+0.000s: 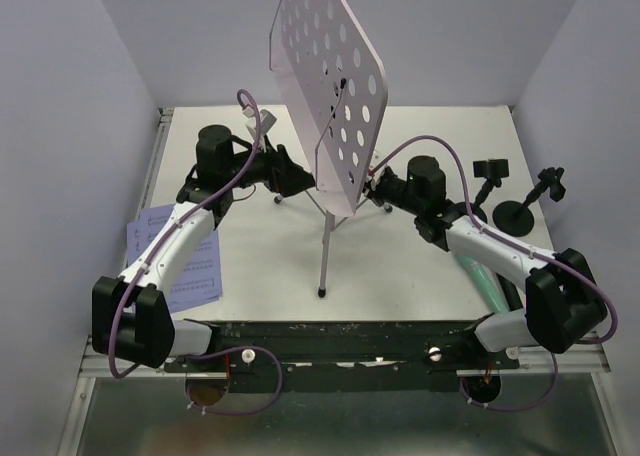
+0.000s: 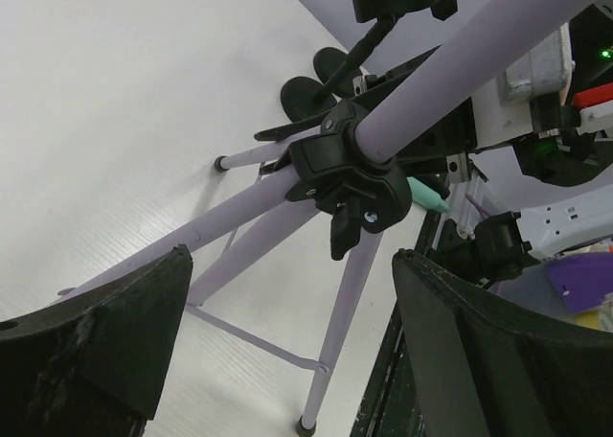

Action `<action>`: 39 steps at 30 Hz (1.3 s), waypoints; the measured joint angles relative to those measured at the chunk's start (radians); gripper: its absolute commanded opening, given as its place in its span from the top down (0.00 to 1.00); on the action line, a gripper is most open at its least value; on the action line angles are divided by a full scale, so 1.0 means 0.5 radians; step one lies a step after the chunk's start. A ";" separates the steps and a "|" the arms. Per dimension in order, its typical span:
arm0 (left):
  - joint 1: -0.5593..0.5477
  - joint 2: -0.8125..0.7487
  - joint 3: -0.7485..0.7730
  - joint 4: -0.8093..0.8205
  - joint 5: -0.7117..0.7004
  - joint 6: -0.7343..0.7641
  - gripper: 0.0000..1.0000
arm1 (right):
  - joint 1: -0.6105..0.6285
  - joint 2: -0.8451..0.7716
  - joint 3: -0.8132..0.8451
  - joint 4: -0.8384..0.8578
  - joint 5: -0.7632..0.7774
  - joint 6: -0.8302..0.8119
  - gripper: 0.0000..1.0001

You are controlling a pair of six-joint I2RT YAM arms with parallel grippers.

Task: Pack up the instrument practice props

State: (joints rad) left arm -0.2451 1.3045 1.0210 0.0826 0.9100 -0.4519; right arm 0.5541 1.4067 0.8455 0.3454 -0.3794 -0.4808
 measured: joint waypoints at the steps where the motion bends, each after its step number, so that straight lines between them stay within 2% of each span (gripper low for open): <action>1: -0.005 0.013 0.000 0.008 -0.002 -0.010 0.06 | 0.000 0.003 0.002 0.000 0.000 0.004 1.00; 22: -0.014 0.134 0.085 0.045 -0.192 -0.220 0.05 | -0.004 0.004 -0.003 0.004 -0.017 0.004 1.00; 28: -0.024 0.131 0.079 0.027 -0.238 -0.230 0.13 | -0.004 0.003 -0.018 0.033 -0.017 0.008 1.00; 29: -0.024 0.128 0.076 0.027 -0.240 -0.232 0.16 | -0.004 0.003 -0.023 0.042 -0.017 0.008 1.00; 30: -0.025 0.124 0.069 0.030 -0.249 -0.235 0.28 | -0.004 0.003 -0.027 0.049 -0.017 0.009 1.00; 32: -0.025 0.117 0.060 0.031 -0.251 -0.243 0.63 | -0.004 0.003 -0.034 0.063 -0.017 0.009 1.00; 33: -0.025 0.113 0.049 0.050 -0.246 -0.264 0.73 | -0.004 0.003 -0.037 0.066 -0.016 0.010 1.00; 37: -0.037 0.087 -0.027 0.220 -0.241 -0.301 0.75 | -0.004 0.002 -0.049 0.085 -0.018 0.010 1.00; 39: -0.006 0.085 -0.111 0.283 -0.261 -0.259 0.83 | -0.004 -0.008 -0.060 0.086 -0.027 0.010 1.00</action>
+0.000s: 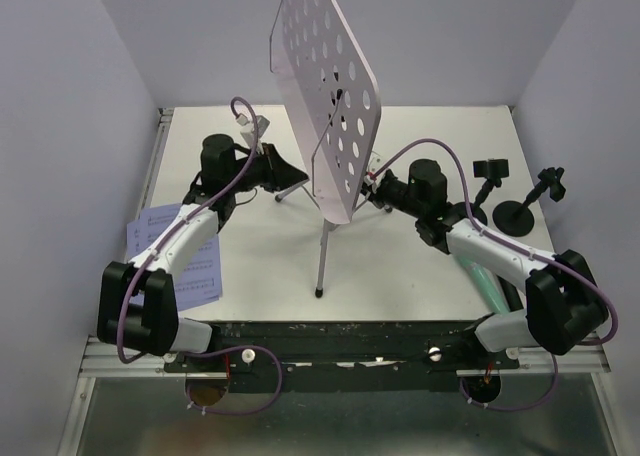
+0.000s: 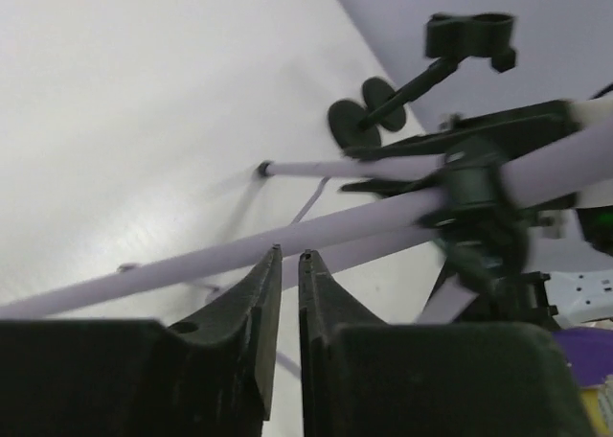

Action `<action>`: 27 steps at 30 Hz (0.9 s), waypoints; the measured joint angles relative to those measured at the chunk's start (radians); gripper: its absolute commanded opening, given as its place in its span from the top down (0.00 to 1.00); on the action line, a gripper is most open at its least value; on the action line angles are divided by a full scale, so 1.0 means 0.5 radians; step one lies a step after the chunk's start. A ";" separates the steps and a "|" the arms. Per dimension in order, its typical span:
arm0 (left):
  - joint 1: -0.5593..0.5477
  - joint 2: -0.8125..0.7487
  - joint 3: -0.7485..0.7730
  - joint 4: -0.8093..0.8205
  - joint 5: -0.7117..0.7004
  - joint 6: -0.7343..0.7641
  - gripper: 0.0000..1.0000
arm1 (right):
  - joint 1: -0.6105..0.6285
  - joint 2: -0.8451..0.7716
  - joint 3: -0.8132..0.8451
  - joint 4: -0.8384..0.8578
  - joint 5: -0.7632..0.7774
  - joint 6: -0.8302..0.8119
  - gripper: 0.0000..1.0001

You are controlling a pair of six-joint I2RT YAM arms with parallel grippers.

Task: Pack up the instrument practice props

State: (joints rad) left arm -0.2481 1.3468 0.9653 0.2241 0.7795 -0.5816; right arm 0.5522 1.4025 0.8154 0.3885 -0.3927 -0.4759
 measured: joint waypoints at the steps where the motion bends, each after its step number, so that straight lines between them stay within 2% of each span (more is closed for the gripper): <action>1: 0.015 0.032 -0.046 -0.003 -0.005 0.011 0.88 | 0.000 -0.005 -0.004 -0.002 -0.005 0.000 1.00; 5: 0.041 0.175 -0.176 -0.068 -0.004 0.016 0.89 | 0.000 -0.005 -0.006 -0.001 -0.018 0.000 1.00; 6: 0.040 0.195 -0.185 -0.089 -0.004 0.012 0.84 | 0.000 -0.005 -0.006 0.000 -0.020 0.000 1.00; 7: 0.040 0.208 -0.186 -0.101 -0.006 0.006 0.75 | 0.000 -0.004 -0.005 0.001 -0.021 0.000 1.00; 9: 0.038 0.205 -0.186 -0.100 -0.015 0.001 0.50 | -0.001 -0.003 -0.005 0.002 -0.024 0.001 1.00; 10: 0.038 0.196 -0.186 -0.100 -0.025 -0.010 0.33 | -0.001 -0.003 -0.005 0.002 -0.024 0.001 1.00; 11: 0.038 0.182 -0.187 -0.101 -0.039 -0.001 0.24 | -0.002 -0.003 -0.005 0.002 -0.024 0.002 1.00; 12: 0.038 0.169 -0.187 -0.108 -0.046 0.005 0.23 | -0.002 -0.003 -0.005 0.002 -0.024 0.002 1.00; 14: 0.038 0.119 -0.185 -0.156 -0.074 0.063 0.28 | -0.004 -0.004 -0.005 0.002 -0.025 0.002 1.00; 18: 0.027 -0.092 -0.186 -0.327 -0.128 0.457 0.33 | -0.004 -0.005 -0.005 0.000 -0.025 0.002 1.00; 21: -0.081 -0.365 -0.273 -0.403 -0.290 1.093 0.33 | -0.004 -0.006 -0.005 0.000 -0.025 0.002 1.00; 22: -0.136 -0.457 -0.320 -0.406 -0.327 1.225 0.35 | -0.004 -0.008 -0.006 0.000 -0.025 0.002 1.00; 24: -0.304 -0.674 -0.466 -0.385 -0.471 1.718 0.42 | -0.004 -0.009 -0.006 -0.002 -0.026 0.002 1.00; 27: -0.490 -0.803 -0.578 -0.327 -0.591 2.293 0.43 | -0.004 -0.014 -0.006 -0.010 -0.026 0.002 1.00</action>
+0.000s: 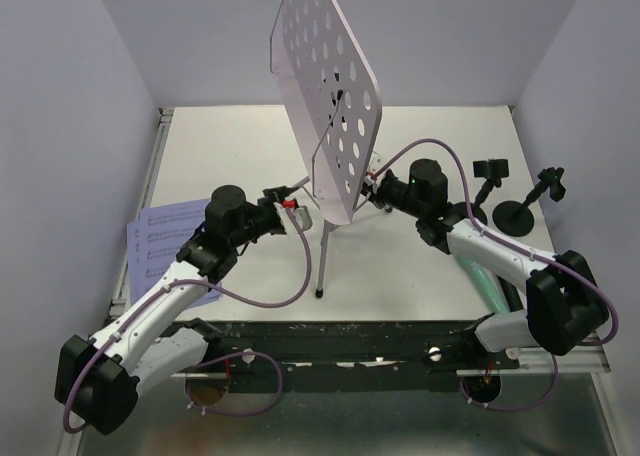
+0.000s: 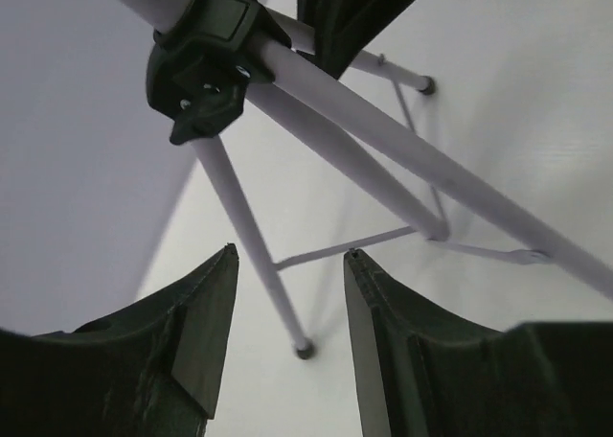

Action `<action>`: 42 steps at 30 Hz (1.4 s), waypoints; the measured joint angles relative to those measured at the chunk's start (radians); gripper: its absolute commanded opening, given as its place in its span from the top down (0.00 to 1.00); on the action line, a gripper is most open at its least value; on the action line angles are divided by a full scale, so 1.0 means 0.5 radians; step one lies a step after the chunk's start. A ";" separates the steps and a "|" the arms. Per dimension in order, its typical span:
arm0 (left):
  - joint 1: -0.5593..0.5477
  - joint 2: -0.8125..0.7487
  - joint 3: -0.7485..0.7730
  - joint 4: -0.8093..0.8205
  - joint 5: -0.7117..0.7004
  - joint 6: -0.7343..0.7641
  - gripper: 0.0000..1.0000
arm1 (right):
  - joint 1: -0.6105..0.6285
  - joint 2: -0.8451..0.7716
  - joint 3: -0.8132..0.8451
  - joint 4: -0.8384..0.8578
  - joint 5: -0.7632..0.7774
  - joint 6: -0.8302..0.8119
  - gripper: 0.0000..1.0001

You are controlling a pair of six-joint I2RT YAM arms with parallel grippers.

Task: Pack up the instrument practice props

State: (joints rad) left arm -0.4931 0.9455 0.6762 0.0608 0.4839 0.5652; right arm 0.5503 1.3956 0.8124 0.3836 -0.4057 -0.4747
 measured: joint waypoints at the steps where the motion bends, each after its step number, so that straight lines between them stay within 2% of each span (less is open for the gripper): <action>1: -0.031 0.001 -0.012 0.034 -0.044 0.216 0.43 | 0.000 -0.002 -0.001 -0.001 0.000 0.000 1.00; 6: -0.167 0.098 -0.048 0.314 -0.203 0.896 0.46 | 0.000 -0.024 -0.029 0.013 -0.004 -0.001 0.99; 10: -0.258 0.189 -0.047 0.474 -0.257 1.247 0.50 | 0.000 -0.062 -0.072 0.031 -0.014 -0.002 1.00; 16: -0.325 0.258 -0.021 0.538 -0.304 1.463 0.59 | 0.000 -0.100 -0.116 0.051 -0.022 -0.002 1.00; 23: -0.380 0.261 -0.004 0.534 -0.318 1.551 0.60 | 0.000 -0.110 -0.139 0.082 -0.023 0.000 1.00; 25: -0.394 0.256 -0.004 0.531 -0.317 1.562 0.60 | -0.001 -0.110 -0.143 0.089 -0.023 0.001 1.00; 27: -0.406 0.246 -0.004 0.517 -0.318 1.570 0.65 | -0.001 -0.111 -0.146 0.093 -0.024 0.002 1.00; 29: -0.416 0.229 -0.004 0.498 -0.317 1.577 0.76 | -0.001 -0.110 -0.146 0.094 -0.024 0.005 1.00; 32: -0.426 0.204 -0.004 0.477 -0.319 1.581 0.99 | -0.001 -0.111 -0.146 0.094 -0.025 0.005 1.00; 36: -0.433 0.191 0.008 0.439 -0.354 1.499 1.00 | -0.001 -0.111 -0.146 0.095 -0.029 0.007 1.00; 40: -0.423 0.201 0.142 0.277 -0.431 1.012 1.00 | -0.002 -0.109 -0.146 0.098 -0.028 0.009 1.00; 42: -0.307 0.251 0.319 0.066 -0.289 0.499 1.00 | -0.002 -0.101 -0.146 0.111 -0.025 0.018 1.00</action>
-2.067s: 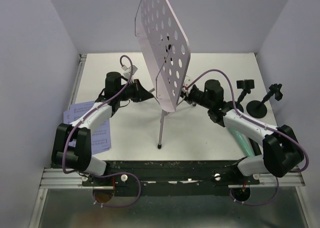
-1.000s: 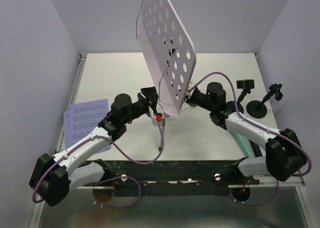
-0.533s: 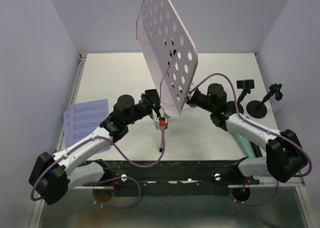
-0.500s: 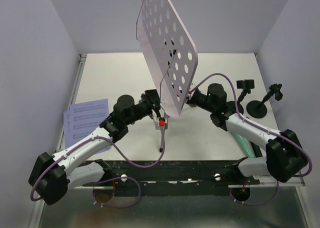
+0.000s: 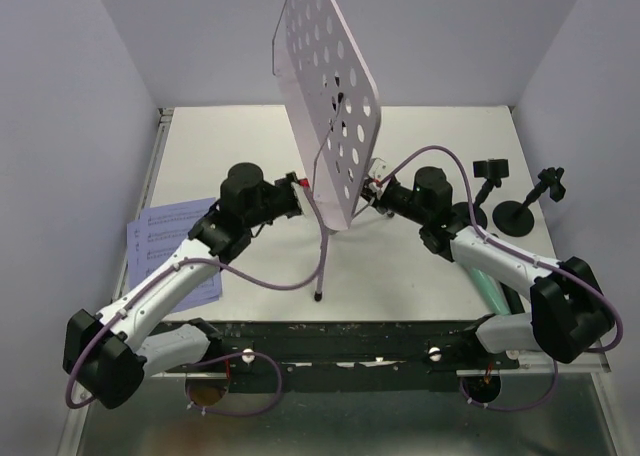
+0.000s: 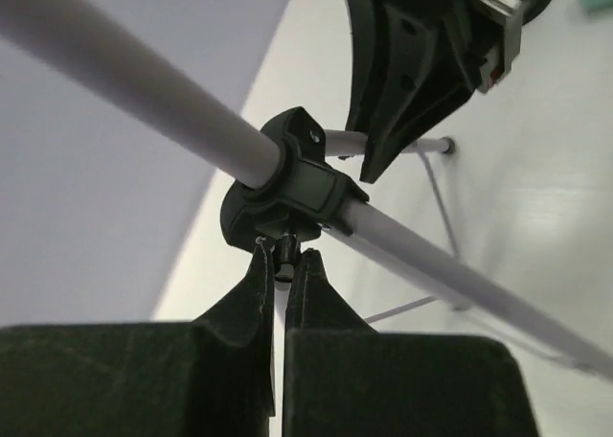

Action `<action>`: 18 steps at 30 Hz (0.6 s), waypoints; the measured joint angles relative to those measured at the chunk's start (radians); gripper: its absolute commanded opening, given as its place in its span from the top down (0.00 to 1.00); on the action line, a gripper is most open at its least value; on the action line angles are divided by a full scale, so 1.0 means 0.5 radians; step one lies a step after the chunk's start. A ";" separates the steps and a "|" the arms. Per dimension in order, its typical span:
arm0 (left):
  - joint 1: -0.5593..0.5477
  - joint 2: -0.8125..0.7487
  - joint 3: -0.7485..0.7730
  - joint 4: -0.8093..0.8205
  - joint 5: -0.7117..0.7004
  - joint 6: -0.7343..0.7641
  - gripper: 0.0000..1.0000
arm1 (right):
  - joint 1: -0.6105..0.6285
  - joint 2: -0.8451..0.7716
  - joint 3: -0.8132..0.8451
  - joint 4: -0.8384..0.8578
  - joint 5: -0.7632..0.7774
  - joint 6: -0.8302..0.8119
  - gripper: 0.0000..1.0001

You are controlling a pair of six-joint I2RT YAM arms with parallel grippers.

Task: Pack up the instrument practice props

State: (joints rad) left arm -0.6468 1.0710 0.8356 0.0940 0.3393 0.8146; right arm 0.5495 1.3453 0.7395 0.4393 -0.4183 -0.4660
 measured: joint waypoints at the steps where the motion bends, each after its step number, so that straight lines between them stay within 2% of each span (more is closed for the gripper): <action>1: 0.098 0.043 0.097 -0.101 0.166 -0.321 1.00 | 0.000 0.006 0.001 0.007 0.002 0.014 1.00; 3: 0.246 0.094 0.162 -0.127 0.338 -0.669 1.00 | 0.001 0.014 0.004 0.026 0.002 0.060 1.00; 4: 0.344 0.124 0.210 -0.128 0.439 -1.056 1.00 | 0.007 0.017 0.008 0.030 -0.006 0.100 1.00; 8: 0.529 0.162 0.230 -0.117 0.631 -1.820 1.00 | 0.027 0.018 0.012 0.025 -0.056 0.204 1.00; 16: 0.785 0.399 0.197 0.246 1.192 -2.725 1.00 | 0.027 0.027 0.021 0.012 -0.085 0.208 1.00; 17: 0.819 0.462 0.204 0.315 1.287 -2.836 0.98 | 0.027 0.029 0.022 0.011 -0.086 0.208 1.00; 18: 0.835 0.496 0.212 0.352 1.350 -2.900 0.89 | 0.027 0.030 0.023 0.011 -0.086 0.208 1.00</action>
State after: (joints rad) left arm -0.2291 1.3190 0.9417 0.2703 1.0142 -0.6353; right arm 0.5629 1.3602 0.7509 0.4446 -0.4614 -0.3622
